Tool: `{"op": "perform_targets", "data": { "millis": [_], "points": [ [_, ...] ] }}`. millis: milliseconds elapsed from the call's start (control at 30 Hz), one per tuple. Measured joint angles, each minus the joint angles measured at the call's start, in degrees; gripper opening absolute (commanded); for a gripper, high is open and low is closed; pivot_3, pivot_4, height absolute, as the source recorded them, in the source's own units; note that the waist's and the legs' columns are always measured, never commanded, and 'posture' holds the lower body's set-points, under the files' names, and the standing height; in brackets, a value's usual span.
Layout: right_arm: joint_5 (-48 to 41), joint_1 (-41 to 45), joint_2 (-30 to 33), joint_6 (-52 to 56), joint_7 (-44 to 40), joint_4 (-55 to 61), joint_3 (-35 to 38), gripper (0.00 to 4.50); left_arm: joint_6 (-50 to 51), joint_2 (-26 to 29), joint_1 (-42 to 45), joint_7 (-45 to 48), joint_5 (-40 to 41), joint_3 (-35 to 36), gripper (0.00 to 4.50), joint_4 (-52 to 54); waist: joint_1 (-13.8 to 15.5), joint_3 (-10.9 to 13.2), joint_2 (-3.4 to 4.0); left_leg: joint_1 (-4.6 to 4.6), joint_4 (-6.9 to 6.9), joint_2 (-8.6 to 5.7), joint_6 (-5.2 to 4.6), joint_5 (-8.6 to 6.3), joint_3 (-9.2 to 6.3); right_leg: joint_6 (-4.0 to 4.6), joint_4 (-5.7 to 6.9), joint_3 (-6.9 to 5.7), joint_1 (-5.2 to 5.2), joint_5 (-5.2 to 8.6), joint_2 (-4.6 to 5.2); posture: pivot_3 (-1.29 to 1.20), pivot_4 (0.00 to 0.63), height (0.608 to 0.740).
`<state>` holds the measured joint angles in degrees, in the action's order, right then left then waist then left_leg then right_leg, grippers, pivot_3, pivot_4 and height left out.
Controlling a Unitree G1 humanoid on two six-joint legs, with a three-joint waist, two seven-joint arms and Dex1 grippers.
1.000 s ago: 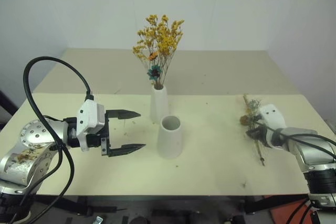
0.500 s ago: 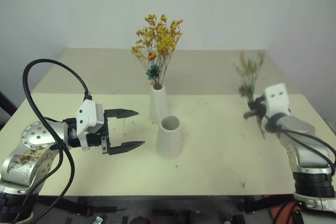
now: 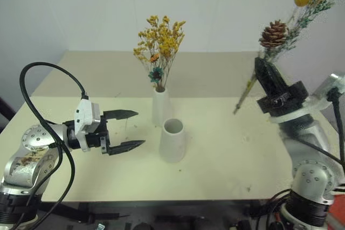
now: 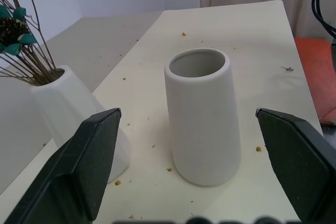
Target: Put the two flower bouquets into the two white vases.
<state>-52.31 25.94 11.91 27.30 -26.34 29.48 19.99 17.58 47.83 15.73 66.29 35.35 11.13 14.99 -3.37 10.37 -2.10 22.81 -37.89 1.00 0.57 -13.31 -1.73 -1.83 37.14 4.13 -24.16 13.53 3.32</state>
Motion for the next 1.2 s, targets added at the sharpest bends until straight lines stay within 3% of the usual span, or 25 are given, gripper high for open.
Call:
{"op": "perform_targets", "data": {
  "millis": [100, 267, 733, 1000, 1200],
  "points": [
    [1.7, 3.2, -2.4, -2.9, -4.4, -2.2, -7.5, 0.02, -0.1, -0.1, 0.0, 0.1, -0.2, 0.0, 4.50, -0.2, -0.2, 0.0, 0.00, 0.00, 0.00, -0.01, 0.00, 0.00, -0.02, 0.00, -0.02, -0.02, 0.00, 0.00, 0.00, 0.00, 0.150, 0.740],
    [4.2, 6.1, -4.7, -6.6, -9.6, -8.9, -12.9, 0.02, -0.1, -0.1, -0.8, -0.3, -0.4, 0.3, 4.50, -0.1, 0.2, 0.0, 0.00, 0.05, 0.00, -0.04, 0.00, 0.00, -0.03, 0.00, -0.04, -0.04, -0.03, 0.00, 0.05, 0.00, 0.150, 0.740],
    [7.3, 6.3, -8.9, -9.7, -13.6, -16.3, -18.4, 0.02, 0.5, -0.9, -4.1, -4.2, 0.8, 1.5, 4.50, 4.9, 0.5, 0.0, 0.02, 0.04, 0.00, -0.01, 0.00, 0.00, -0.04, 0.01, 0.00, -0.04, -0.07, -0.01, 0.03, 0.00, 0.150, 0.740],
    [11.8, 2.0, -10.6, -15.3, -18.2, -19.0, -21.7, 0.02, 1.3, -0.9, -4.9, -5.0, 1.0, 1.5, 4.50, 5.6, 0.7, 0.0, 0.02, 0.04, 0.00, -0.02, 0.00, 0.00, -0.05, 0.01, -0.01, -0.05, -0.06, -0.01, 0.03, 0.00, 0.150, 0.740],
    [12.1, 0.9, -10.6, -16.7, -21.8, -20.7, -21.7, 1.79, 1.4, -0.9, -4.7, -5.0, 1.0, 1.5, 4.50, 5.6, 0.7, 0.0, 0.03, 0.02, 0.00, -0.02, 0.00, 0.00, -0.04, 0.01, -0.01, -0.05, -0.06, -0.01, 0.02, 0.00, 0.150, 0.740]
  ]
}}
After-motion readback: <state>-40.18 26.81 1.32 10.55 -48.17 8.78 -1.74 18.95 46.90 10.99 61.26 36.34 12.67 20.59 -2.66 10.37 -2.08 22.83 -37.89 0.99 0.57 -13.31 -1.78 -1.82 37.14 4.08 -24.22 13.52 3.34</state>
